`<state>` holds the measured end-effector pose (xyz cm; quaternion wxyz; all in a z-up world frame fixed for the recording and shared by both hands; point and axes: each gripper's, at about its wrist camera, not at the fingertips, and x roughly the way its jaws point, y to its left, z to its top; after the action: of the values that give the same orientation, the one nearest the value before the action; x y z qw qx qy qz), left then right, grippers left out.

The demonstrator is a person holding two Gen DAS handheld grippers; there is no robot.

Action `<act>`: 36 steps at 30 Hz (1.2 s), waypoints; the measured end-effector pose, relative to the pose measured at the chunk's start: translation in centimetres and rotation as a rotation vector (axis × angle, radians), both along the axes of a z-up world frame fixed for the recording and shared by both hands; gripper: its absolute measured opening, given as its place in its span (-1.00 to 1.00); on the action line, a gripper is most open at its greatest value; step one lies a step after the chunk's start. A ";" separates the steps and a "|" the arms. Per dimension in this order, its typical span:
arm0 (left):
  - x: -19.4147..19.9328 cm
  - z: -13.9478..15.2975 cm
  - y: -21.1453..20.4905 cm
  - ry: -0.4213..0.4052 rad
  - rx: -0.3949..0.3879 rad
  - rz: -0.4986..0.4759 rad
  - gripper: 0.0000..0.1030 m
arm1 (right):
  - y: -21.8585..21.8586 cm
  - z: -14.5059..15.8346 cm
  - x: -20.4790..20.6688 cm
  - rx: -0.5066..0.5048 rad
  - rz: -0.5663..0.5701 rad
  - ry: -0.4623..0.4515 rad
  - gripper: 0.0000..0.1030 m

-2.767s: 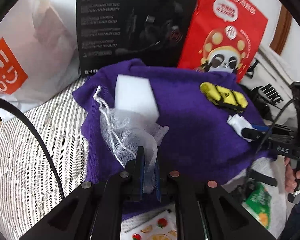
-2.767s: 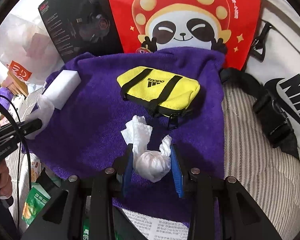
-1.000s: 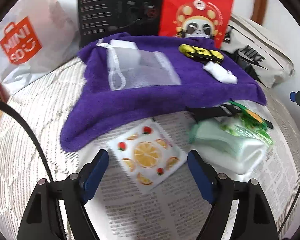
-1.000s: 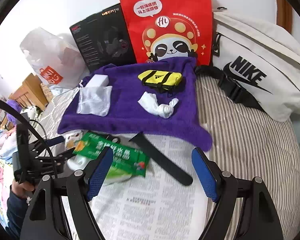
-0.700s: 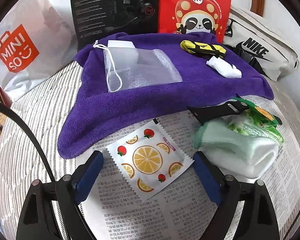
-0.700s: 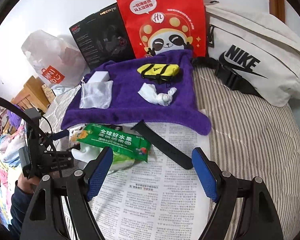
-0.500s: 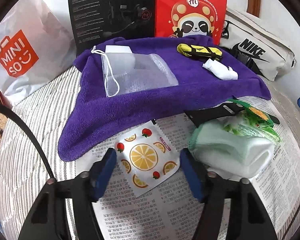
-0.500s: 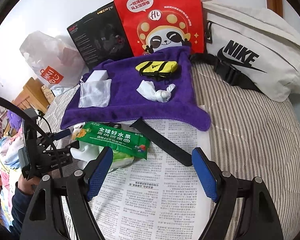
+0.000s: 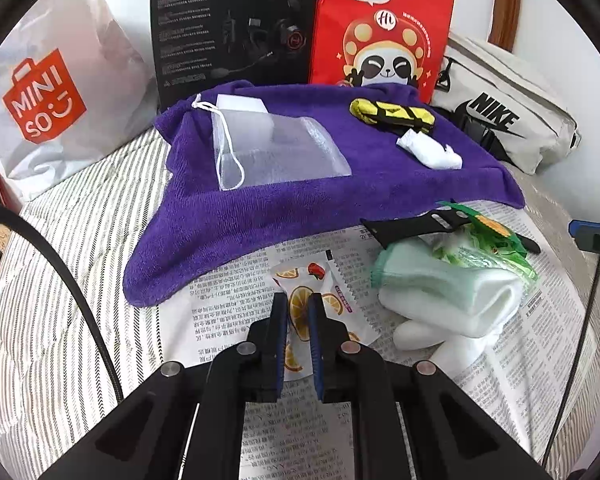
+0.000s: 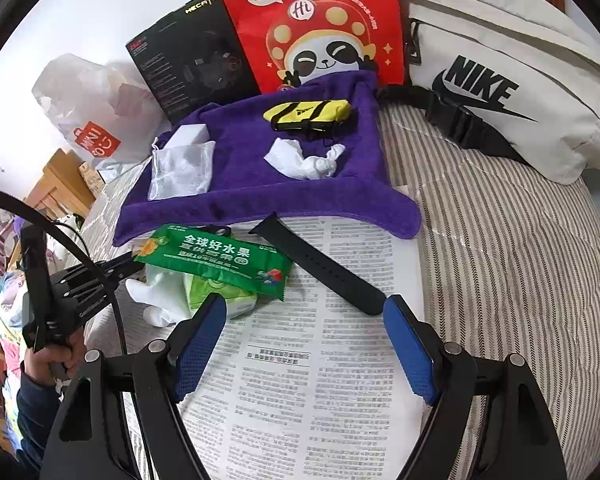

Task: Organize soft objects
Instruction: 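Reach the left tool to the orange-slice print packet and close on it, then grasp the green printed sachet with the right tool while the left tool holds the orange packet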

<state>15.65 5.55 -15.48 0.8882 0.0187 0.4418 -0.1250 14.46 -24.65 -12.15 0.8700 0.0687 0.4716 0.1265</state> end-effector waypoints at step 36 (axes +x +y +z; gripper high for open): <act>-1.0 -0.5 1.6 0.005 -0.055 0.037 -0.80 | 10.8 -2.3 4.3 -0.090 0.342 -0.105 0.42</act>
<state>14.65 7.16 -15.96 0.8895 -0.0144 0.4405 -0.1206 18.76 -13.87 -14.47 0.8614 -0.0583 0.4356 0.2548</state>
